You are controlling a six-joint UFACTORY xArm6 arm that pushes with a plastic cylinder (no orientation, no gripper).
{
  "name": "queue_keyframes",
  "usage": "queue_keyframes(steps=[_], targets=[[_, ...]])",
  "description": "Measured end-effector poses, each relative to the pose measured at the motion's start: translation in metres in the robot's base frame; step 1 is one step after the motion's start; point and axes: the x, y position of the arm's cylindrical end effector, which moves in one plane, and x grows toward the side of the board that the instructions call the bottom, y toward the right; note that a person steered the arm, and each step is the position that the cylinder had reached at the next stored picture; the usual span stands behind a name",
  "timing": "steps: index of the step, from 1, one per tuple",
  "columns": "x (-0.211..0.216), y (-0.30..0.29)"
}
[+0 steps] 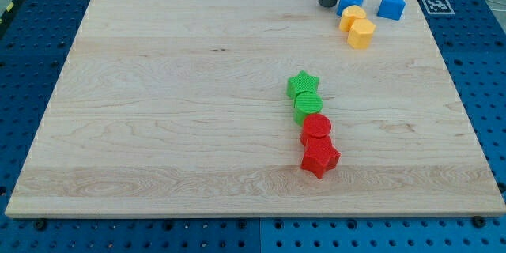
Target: Point your arm to the up side of blue triangle
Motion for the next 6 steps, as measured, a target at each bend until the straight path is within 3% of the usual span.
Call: queue_keyframes(steps=[3, 6], targets=[[-0.053, -0.001], [-0.042, 0.133]])
